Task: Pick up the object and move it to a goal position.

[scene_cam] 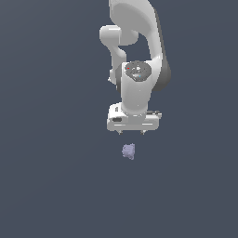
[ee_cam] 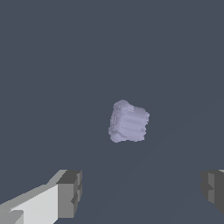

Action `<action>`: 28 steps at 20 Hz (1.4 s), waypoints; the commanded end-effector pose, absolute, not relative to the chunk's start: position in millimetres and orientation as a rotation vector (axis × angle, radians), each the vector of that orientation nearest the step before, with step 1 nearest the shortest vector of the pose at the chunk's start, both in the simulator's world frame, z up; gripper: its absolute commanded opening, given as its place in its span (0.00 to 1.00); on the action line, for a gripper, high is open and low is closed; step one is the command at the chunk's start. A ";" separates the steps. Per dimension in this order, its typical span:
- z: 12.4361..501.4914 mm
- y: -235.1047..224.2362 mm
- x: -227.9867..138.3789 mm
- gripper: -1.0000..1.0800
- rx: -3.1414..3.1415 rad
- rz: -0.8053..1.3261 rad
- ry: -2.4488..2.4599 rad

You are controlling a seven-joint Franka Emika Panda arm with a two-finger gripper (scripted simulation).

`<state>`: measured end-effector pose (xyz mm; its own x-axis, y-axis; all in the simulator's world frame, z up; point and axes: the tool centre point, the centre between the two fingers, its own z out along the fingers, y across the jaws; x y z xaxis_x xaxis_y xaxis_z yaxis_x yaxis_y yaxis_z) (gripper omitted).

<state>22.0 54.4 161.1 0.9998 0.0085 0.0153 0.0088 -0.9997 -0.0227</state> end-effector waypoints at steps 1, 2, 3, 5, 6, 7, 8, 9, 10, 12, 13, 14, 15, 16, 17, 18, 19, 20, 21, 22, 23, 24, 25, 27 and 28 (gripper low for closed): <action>148.1 53.4 28.5 0.96 -3.121 -0.017 0.052; 142.0 52.9 31.5 0.96 -3.122 -0.015 0.082; 135.6 52.3 34.5 0.96 -3.123 -0.013 0.114; 124.0 51.4 39.7 0.96 -3.124 -0.009 0.171; 118.8 50.9 41.9 0.96 -3.124 -0.007 0.196; 114.0 50.5 43.9 0.96 -3.124 -0.006 0.219; 109.6 50.1 45.6 0.96 -3.124 -0.005 0.239; 105.7 49.8 47.1 0.96 -3.125 -0.004 0.257; 102.2 49.5 48.4 0.96 -3.125 -0.003 0.273; 96.6 49.0 50.5 0.96 -3.125 -0.001 0.299; 94.5 48.8 51.2 0.96 -3.125 -0.001 0.309; 92.8 48.7 51.8 0.96 -3.125 0.000 0.316; 91.6 48.6 52.2 0.96 -3.125 0.000 0.322; 90.9 48.5 52.4 0.96 -3.125 0.000 0.325; 90.7 48.5 52.5 0.96 -3.125 0.000 0.326; 91.5 48.6 51.7 0.96 -3.125 0.001 0.319; 91.1 48.6 51.6 0.96 -3.125 0.001 0.319; 90.0 48.7 51.6 0.96 -3.125 0.001 0.319; 88.1 48.8 51.6 0.96 -3.125 0.001 0.319; 85.5 48.6 51.6 0.96 -3.125 0.001 0.320; 82.1 48.8 51.6 0.96 -3.125 0.001 0.320; 78.0 48.6 51.5 0.96 -3.125 0.001 0.321; 73.2 48.5 51.4 0.96 -3.125 0.001 0.322; 61.7 48.5 51.1 0.96 -3.125 0.001 0.323; 56.3 48.5 51.0 0.96 -3.125 0.000 0.324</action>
<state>51.6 48.5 65.0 0.9789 -0.2044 0.0004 -0.2044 -0.9789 -0.0004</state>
